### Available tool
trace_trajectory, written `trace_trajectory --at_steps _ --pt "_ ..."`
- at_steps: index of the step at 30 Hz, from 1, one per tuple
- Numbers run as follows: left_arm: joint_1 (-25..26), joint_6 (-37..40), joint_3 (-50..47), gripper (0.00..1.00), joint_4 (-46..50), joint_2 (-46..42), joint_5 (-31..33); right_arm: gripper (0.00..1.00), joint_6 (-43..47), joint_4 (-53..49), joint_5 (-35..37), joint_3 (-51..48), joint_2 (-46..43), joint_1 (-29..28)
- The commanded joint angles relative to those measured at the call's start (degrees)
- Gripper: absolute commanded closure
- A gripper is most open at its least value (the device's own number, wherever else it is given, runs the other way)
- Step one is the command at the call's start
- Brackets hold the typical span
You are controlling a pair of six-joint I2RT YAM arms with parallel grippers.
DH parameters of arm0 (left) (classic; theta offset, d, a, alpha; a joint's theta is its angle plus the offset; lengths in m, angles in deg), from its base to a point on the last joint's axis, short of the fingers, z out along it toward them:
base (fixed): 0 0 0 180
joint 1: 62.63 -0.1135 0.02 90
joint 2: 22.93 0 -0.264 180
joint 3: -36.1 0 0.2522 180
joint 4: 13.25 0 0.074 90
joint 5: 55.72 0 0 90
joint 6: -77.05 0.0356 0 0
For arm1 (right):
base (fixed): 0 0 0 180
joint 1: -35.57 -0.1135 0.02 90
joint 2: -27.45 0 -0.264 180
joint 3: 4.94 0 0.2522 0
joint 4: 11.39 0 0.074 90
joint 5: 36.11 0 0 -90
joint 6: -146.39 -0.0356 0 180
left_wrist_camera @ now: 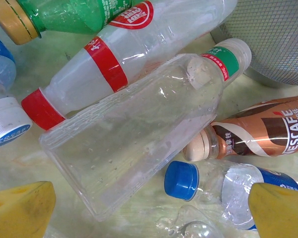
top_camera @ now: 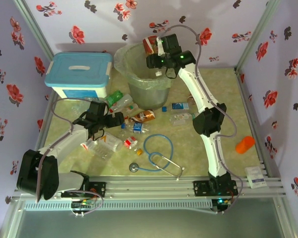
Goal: Put the plastic bottles in the bin
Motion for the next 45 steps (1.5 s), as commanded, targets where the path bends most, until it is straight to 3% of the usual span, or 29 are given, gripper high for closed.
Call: trace_trajectory --at_steps 1,12,18,30,36,45 --pt "0.36 0.16 -0.18 0.00 -0.57 -0.44 -0.71 0.57 0.11 -1.19 -1.42 2.27 1.67 0.15" --pt "0.43 -0.13 0.09 0.00 -0.18 -0.54 -0.78 0.53 3.67 -6.18 0.98 1.96 6.46 -0.29" --pt "0.39 -0.24 0.26 0.00 -0.17 -0.13 -0.71 0.35 5.36 -8.73 3.65 1.92 8.29 -0.74" --pt "0.35 0.12 0.88 0.00 0.10 0.17 -0.72 0.18 6.34 -8.73 5.34 2.26 7.75 -1.27" --pt "0.43 0.29 1.05 0.00 0.13 0.25 -0.74 0.14 7.67 -9.27 5.89 4.44 5.17 -1.89" --pt "0.35 -0.08 0.88 0.00 0.24 -0.09 -0.64 0.08 7.40 -8.54 7.22 3.71 -6.01 -2.15"
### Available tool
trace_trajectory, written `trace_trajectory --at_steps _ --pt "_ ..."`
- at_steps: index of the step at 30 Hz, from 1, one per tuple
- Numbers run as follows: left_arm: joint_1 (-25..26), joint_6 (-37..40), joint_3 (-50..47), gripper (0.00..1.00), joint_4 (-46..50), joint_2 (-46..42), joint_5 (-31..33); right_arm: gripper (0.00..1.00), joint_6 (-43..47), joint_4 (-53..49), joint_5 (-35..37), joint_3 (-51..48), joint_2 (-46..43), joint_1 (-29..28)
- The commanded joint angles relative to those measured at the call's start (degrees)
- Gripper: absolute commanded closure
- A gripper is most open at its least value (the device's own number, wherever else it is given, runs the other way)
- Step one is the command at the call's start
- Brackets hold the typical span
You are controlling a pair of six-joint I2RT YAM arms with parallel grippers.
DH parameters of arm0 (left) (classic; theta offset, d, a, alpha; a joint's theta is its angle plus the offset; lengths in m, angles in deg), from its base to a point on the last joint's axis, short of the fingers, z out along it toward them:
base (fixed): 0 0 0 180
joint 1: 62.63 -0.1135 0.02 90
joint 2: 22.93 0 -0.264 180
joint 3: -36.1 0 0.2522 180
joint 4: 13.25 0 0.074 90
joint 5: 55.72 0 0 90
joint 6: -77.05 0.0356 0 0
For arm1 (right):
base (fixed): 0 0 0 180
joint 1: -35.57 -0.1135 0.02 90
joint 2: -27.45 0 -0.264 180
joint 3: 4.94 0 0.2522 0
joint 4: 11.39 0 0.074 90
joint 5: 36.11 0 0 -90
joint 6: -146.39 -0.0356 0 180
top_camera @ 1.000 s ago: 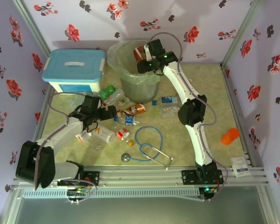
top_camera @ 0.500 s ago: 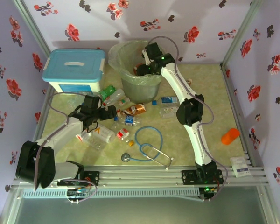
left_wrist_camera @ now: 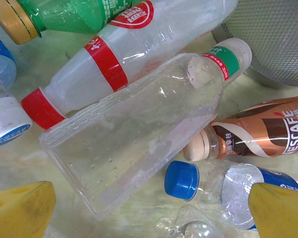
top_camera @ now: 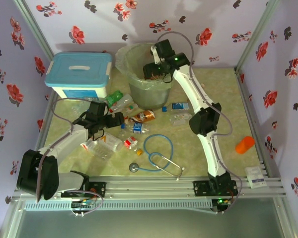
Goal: Put the plastic bottles in the bin
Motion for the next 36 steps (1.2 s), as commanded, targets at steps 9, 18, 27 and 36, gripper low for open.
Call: trace_trajectory --at_steps 9,18,27,36 --pt "0.39 -0.21 0.62 0.00 0.32 -0.56 -0.59 0.01 -1.47 0.16 8.57 -5.74 -19.23 0.60" --pt "0.35 -0.30 -0.18 0.00 0.32 -1.80 -0.63 0.01 -10.56 8.07 10.89 -29.71 -33.47 9.44" --pt "0.35 -0.69 -0.31 0.00 0.05 -1.85 -0.57 0.01 -19.89 18.56 2.27 -54.39 -38.64 22.01" --pt "0.39 -1.06 -1.14 0.00 0.14 -2.43 -0.53 0.01 -27.02 25.27 -0.60 -60.88 -30.03 23.19"
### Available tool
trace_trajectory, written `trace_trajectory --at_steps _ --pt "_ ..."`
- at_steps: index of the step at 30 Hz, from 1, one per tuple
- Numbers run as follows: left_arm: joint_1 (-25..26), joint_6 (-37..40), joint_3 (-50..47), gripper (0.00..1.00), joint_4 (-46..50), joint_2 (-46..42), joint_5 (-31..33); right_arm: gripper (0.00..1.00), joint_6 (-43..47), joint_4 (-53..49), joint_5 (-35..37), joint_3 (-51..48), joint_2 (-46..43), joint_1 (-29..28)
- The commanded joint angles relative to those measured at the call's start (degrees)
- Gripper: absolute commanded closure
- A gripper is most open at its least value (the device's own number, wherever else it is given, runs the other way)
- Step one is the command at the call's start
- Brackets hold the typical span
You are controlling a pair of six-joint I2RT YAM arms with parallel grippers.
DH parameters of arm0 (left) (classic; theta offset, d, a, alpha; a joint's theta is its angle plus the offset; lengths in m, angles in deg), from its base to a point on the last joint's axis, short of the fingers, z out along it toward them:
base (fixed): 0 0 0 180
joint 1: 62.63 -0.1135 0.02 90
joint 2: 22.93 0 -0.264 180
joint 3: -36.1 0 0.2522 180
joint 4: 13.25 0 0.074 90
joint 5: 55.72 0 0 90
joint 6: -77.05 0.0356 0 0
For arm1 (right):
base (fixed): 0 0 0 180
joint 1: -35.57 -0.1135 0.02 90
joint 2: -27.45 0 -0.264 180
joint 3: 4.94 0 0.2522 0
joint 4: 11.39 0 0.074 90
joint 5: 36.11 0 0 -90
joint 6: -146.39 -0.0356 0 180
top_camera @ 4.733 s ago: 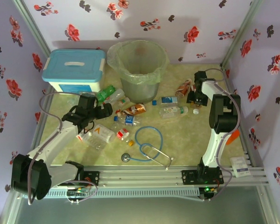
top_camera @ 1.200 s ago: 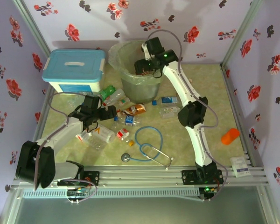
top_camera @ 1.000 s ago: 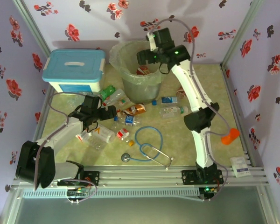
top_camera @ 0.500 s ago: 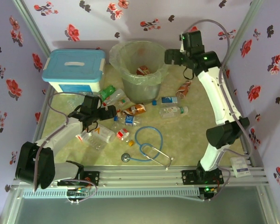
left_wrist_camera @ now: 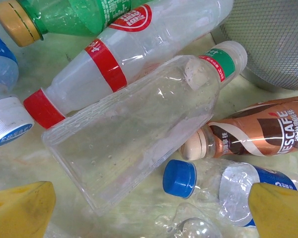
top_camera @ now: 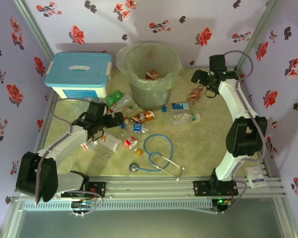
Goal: Put the plastic bottles in the bin
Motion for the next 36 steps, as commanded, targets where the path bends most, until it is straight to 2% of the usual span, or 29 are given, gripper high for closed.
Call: trace_trajectory --at_steps 1,11,25,33,36 --pt "0.41 -1.04 -0.73 0.00 0.12 -1.14 -0.42 0.01 -4.98 5.53 -1.19 -2.02 3.82 -0.28" --pt "0.36 -0.52 -0.47 0.00 0.26 -0.41 -0.20 0.01 -8.01 8.86 -0.78 -2.20 12.71 -0.28" --pt "0.35 0.09 0.68 0.00 0.72 0.74 -0.28 0.02 -9.54 10.97 -3.81 -2.51 19.57 -0.54" --pt "0.35 0.10 0.41 0.00 0.60 0.76 -0.18 0.11 -8.97 11.04 -2.85 -3.07 20.16 -0.54" --pt "0.36 0.08 0.33 0.00 0.66 0.70 -0.22 0.26 -8.60 10.95 -2.63 -3.16 20.33 -0.54"
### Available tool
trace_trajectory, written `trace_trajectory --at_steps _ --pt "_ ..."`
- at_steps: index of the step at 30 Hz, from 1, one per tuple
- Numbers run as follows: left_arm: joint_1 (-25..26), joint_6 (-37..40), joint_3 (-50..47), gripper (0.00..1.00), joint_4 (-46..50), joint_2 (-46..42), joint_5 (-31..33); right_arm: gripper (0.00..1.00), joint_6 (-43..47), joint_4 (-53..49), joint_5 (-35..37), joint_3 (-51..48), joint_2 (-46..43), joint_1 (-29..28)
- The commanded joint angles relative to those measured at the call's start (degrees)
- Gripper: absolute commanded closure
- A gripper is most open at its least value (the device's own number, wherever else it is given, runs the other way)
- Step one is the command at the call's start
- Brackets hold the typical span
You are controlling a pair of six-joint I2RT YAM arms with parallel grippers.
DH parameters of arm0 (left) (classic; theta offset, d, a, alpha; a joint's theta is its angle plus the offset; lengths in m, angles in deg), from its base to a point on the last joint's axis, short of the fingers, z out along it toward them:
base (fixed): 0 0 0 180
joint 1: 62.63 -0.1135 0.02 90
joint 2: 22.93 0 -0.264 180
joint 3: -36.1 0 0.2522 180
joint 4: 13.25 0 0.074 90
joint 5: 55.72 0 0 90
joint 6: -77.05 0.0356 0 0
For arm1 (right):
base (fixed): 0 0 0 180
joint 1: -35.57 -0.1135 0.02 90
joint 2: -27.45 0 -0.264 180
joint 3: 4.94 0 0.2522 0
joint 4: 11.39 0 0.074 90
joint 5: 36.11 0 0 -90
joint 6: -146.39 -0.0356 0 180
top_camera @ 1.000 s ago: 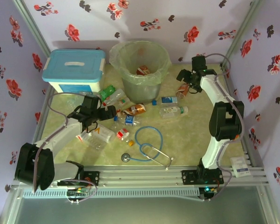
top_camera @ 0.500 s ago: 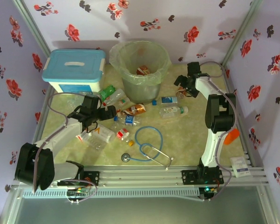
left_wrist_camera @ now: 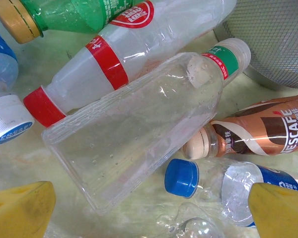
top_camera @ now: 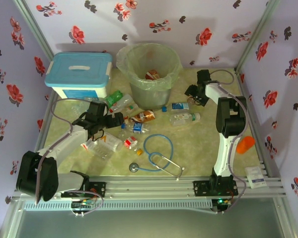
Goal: Put the plastic bottles in the bin
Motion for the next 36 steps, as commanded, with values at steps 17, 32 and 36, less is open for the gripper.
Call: trace_trajectory --at_steps 17,32,36 --pt "0.35 -0.15 1.46 0.00 1.81 -0.36 -0.16 0.43 4.92 -2.14 1.48 0.46 -3.80 -0.02" --pt "0.44 -0.65 -0.22 0.00 1.07 0.10 1.28 0.85 17.56 -16.97 2.20 8.71 -17.64 0.25" --pt "0.46 -0.78 -1.62 0.00 0.35 -0.25 1.24 1.00 19.38 -19.59 1.71 11.91 -21.22 -0.83"
